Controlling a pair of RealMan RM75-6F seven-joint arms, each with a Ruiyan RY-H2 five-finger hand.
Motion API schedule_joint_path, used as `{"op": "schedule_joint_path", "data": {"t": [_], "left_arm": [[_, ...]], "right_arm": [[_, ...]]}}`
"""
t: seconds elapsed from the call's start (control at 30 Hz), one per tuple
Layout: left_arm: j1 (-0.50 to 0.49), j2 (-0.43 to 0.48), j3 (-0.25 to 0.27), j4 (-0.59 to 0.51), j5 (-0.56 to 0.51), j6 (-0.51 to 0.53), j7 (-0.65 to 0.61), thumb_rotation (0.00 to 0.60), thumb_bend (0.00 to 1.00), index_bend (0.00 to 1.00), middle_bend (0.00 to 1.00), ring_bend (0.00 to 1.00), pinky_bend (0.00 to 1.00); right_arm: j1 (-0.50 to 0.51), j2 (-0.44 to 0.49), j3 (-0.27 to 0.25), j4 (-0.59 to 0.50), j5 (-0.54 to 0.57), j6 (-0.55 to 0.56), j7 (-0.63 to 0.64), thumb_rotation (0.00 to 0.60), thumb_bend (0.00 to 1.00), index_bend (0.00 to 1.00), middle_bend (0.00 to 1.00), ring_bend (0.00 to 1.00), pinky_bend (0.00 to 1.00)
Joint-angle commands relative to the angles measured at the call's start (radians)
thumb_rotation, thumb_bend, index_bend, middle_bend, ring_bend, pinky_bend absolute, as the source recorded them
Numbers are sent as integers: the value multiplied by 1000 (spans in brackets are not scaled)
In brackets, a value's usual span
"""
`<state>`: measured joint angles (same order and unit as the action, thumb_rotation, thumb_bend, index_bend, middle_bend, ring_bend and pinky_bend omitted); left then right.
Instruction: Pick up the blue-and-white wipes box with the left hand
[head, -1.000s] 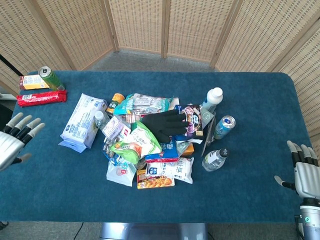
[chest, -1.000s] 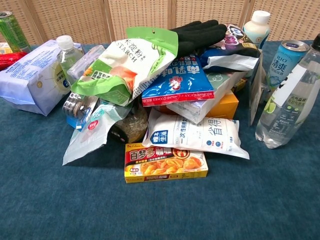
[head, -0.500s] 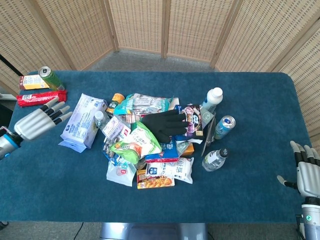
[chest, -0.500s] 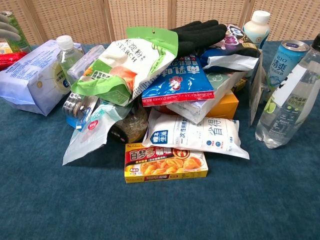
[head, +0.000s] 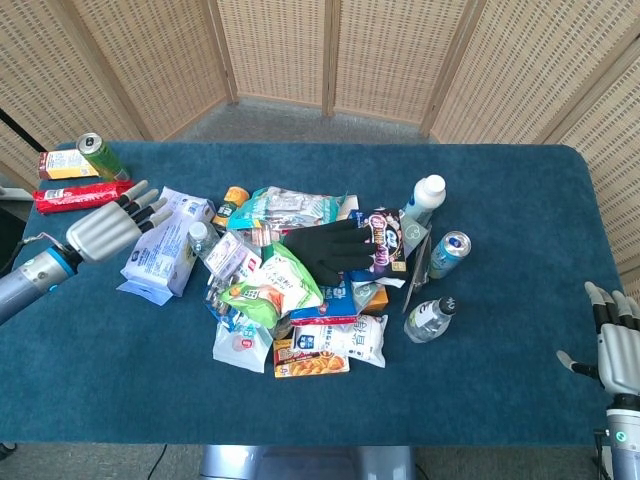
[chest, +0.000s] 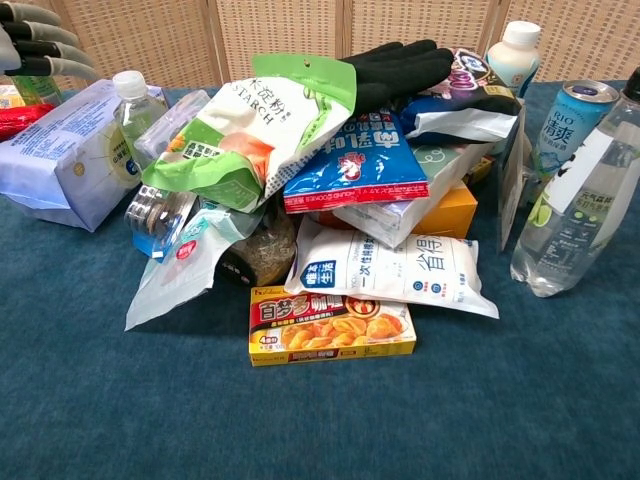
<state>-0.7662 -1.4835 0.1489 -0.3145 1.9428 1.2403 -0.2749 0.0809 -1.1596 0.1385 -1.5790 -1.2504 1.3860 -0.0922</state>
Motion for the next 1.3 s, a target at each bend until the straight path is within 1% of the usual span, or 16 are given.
{"op": "schedule_joint_path", "data": {"t": [0.03,0.4,0.67,0.7,0.73,0.77,0.8,0.83,0.87,0.9,0.93,0.97,1.0,1.03,1.1,1.3], "left_arm": [[-30,-18,12,5,-6,-32,12,600,0,0,0,0,12],[-118,-39,53,-23,-11,-124,61,600,0,0,0,0,6],[-148,-46,84,-62,-6,-150,107,600,0,3,0,0,18],[-150,-47,88,-64,-4,-150,113,600,0,20,0,0,38],[-151,-47,93,-66,-1,-148,117,600,0,60,0,0,66],[-152,-48,98,-70,1,-140,118,600,0,116,0,0,104],[-151,-49,102,-71,2,-135,118,600,0,220,1,15,183],[-150,-50,104,-74,2,-127,116,600,0,341,90,110,298],[-148,-50,110,-75,6,-116,116,600,0,453,224,245,423],[-145,-50,113,-77,8,-100,111,600,10,600,429,447,581],[-140,-51,115,-77,7,-82,105,600,30,737,628,622,706],[-136,-50,118,-74,8,-74,104,600,58,868,781,771,809],[-133,-49,121,-73,9,-66,102,600,86,970,897,887,878],[-129,-46,123,-70,8,-56,105,600,95,1000,942,935,906],[-123,-35,125,-72,7,-36,106,600,100,1000,962,957,923],[-102,53,111,-116,-14,65,104,600,106,1000,962,956,925]], "right_arm": [[0,1,1,0,1,-1,1,600,0,0,0,0,0],[-3,8,3,-5,7,2,4,600,0,0,0,0,0],[-6,15,7,-11,10,5,10,600,0,0,0,0,0],[-6,15,6,-11,10,4,11,600,0,0,0,0,0],[-6,15,6,-12,9,5,12,600,0,0,0,0,0],[-6,16,7,-13,8,6,14,600,0,0,0,0,0],[-7,16,7,-14,7,7,15,600,0,0,0,0,0],[-7,17,8,-15,6,8,17,600,0,0,0,0,0],[-7,19,8,-16,5,10,18,600,0,0,0,0,0],[-8,19,8,-17,5,11,19,600,0,0,0,0,0],[-8,20,8,-18,4,12,20,600,0,0,0,0,0],[-8,21,8,-19,4,12,21,600,0,0,0,0,0],[-9,21,8,-19,3,12,22,600,0,0,0,0,0],[-9,21,7,-20,3,11,22,600,0,0,0,0,0],[-9,21,6,-21,2,10,21,600,0,0,0,0,0],[-8,19,2,-27,-7,12,15,600,0,0,0,0,0]]}}
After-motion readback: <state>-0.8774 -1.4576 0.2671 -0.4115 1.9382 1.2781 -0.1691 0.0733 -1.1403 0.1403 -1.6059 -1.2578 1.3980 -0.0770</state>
